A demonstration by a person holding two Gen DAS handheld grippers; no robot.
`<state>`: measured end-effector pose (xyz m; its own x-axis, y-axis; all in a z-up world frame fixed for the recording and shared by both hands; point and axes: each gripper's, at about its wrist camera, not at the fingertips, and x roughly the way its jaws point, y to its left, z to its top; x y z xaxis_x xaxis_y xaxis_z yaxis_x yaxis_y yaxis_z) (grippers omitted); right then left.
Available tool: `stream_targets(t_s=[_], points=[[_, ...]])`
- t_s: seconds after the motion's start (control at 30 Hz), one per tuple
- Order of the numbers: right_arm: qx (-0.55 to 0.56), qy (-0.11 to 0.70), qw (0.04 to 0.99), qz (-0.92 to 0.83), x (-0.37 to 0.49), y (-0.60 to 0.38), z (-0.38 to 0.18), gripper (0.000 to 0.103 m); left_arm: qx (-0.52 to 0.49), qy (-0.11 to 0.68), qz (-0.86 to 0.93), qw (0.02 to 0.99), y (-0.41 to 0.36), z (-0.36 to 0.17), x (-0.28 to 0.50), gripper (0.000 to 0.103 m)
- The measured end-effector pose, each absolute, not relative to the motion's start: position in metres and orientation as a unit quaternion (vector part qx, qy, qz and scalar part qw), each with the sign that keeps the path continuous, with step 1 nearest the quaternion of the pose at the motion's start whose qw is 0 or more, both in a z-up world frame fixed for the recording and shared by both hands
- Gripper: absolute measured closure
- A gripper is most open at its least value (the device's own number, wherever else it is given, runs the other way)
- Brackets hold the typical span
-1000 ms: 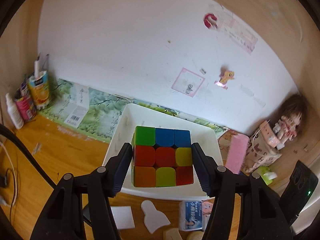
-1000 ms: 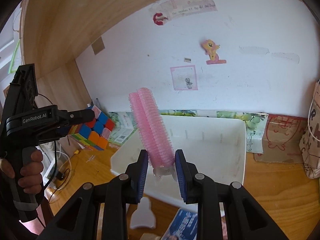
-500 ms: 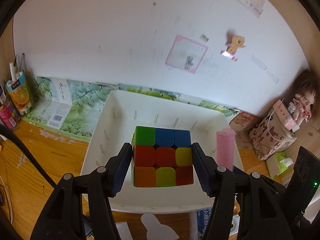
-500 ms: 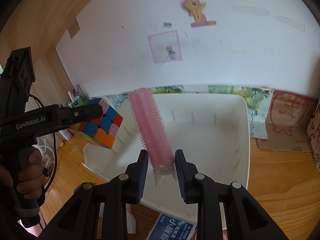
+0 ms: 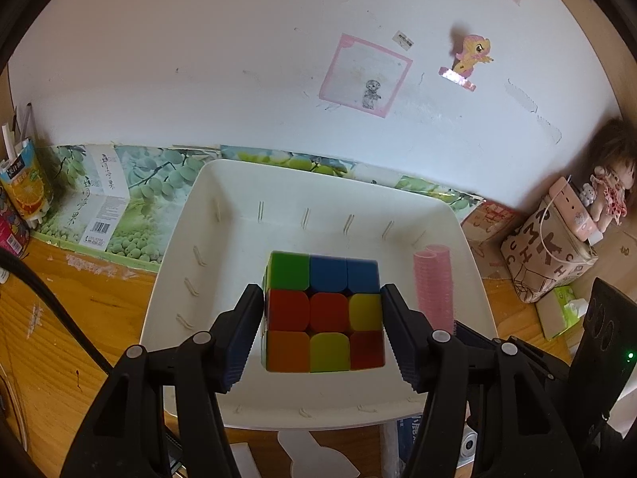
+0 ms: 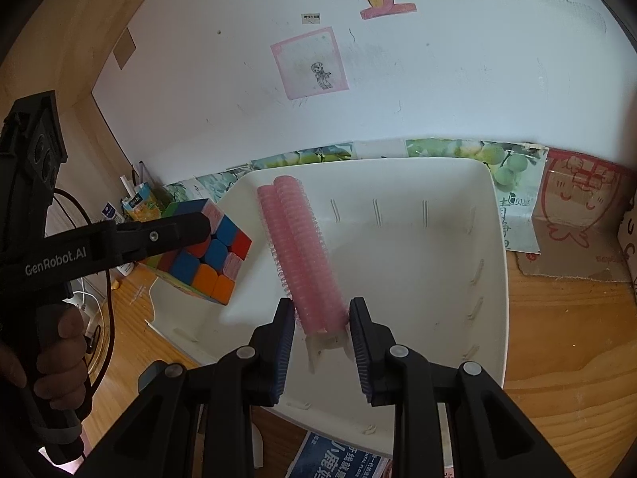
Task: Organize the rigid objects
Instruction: 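Open both tools to drop the cube and roller into the basket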
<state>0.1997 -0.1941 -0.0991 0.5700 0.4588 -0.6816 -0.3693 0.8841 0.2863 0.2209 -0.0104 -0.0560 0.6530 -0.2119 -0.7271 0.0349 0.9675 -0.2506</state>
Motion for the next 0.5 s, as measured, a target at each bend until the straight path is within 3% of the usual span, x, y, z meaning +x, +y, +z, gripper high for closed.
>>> stream_targets(t_s=[0.23,0.27,0.4,0.5], points=[[0.065,0.406,0.883,0.225,0.2,-0.198,-0.101,0.071,-0.099,0.401,-0.062,0.909,-0.011,-0.048,0.218,0.039],[0.067,0.404,0.884,0.225,0.199,-0.199,-0.1,0.069,-0.1,0.4,-0.061,0.909,-0.01,-0.046,0.217,0.039],[0.076,0.391,0.889,0.224,0.194,-0.201,-0.094,0.041,-0.101,0.393,-0.058,0.912,-0.008,-0.039,0.211,0.038],[0.078,0.385,0.892,0.225,0.19,-0.202,-0.087,0.038,-0.1,0.387,-0.057,0.915,-0.008,-0.032,0.205,0.038]])
